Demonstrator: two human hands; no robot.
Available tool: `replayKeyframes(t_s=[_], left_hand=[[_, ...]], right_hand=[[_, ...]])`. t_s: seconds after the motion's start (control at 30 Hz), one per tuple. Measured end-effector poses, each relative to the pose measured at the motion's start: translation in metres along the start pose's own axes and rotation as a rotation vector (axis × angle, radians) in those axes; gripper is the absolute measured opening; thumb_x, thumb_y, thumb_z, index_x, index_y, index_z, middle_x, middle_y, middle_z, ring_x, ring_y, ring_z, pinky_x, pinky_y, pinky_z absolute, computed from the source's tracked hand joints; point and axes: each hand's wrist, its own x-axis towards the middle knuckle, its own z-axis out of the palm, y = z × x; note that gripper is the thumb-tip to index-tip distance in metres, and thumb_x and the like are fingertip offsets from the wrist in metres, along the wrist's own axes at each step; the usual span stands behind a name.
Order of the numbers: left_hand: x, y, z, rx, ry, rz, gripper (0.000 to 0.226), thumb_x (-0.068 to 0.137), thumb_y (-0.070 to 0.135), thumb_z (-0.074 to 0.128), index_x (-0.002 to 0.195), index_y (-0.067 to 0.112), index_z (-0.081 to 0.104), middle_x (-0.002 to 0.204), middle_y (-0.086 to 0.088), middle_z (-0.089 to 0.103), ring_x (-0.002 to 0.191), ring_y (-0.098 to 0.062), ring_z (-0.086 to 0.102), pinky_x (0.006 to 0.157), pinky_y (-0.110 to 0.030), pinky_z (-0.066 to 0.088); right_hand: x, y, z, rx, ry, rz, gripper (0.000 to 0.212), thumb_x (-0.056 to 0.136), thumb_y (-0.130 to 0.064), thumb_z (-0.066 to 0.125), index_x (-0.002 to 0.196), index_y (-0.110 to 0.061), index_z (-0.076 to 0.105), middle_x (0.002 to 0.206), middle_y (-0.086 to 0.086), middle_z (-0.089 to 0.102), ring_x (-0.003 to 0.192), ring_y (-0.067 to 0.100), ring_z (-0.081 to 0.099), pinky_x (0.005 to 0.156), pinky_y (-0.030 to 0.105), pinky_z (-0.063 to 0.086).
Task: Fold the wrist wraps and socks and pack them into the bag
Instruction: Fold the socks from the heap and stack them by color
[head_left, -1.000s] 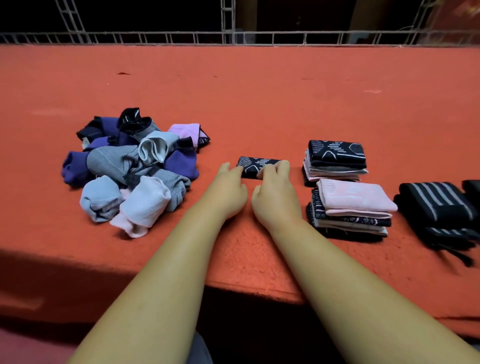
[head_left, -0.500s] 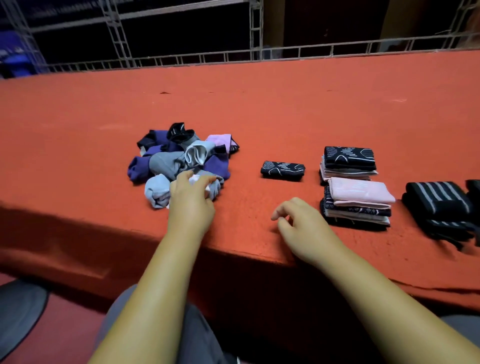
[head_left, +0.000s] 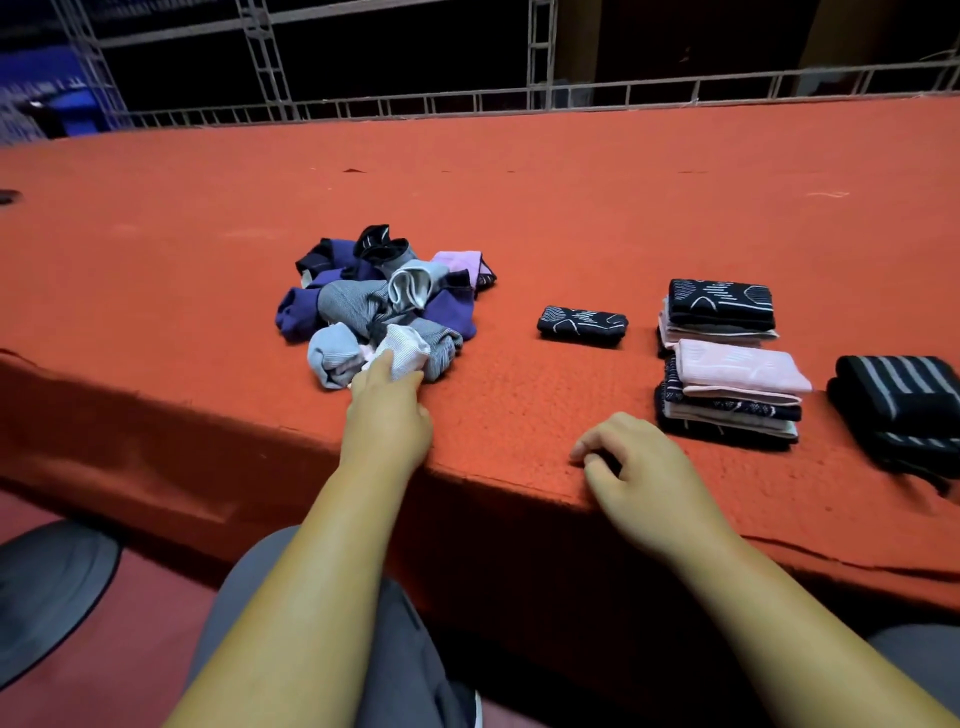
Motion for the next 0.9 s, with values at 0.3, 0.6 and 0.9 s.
replayKeyframes(t_s=[0.3,0.6,0.9], left_hand=[[0.005,0.004,-0.01,-0.316,0.281,-0.033,0.061,0.091,0.023,0.08,0.148,0.013,0.06,0.12,-0.007,0.066,0.113,-0.028,0.063,0.096,-0.036,0.046],[-0.041,0.087,-0.012,-0.844,0.031,-0.087,0.044,0.079,0.034,0.092,0.12,0.029,0.078,0.1,0.018,0.076,0.085,0.01,0.065,0.084,-0.012,0.051],[-0.047,0.124,0.009,-1.045,-0.122,-0.004,0.015,0.087,0.036,0.085,0.087,0.022,0.08,0.088,0.001,0.08,0.09,-0.029,0.077,0.088,-0.055,0.061]], right_hand=[[-0.002,-0.003,-0.002,0.08,0.033,0.019,0.023,0.089,-0.008,0.067,0.091,-0.031,0.07,0.094,-0.019,0.064,0.096,0.002,0.061,0.089,0.025,0.046],[-0.002,-0.025,-0.017,0.477,0.118,0.262,0.009,0.101,-0.034,0.069,0.097,-0.029,0.075,0.09,-0.014,0.078,0.087,0.002,0.071,0.085,0.02,0.052],[0.002,-0.023,-0.029,0.547,0.191,0.493,0.032,0.088,-0.053,0.08,0.088,-0.022,0.074,0.079,-0.002,0.078,0.079,0.025,0.075,0.077,0.039,0.056]])
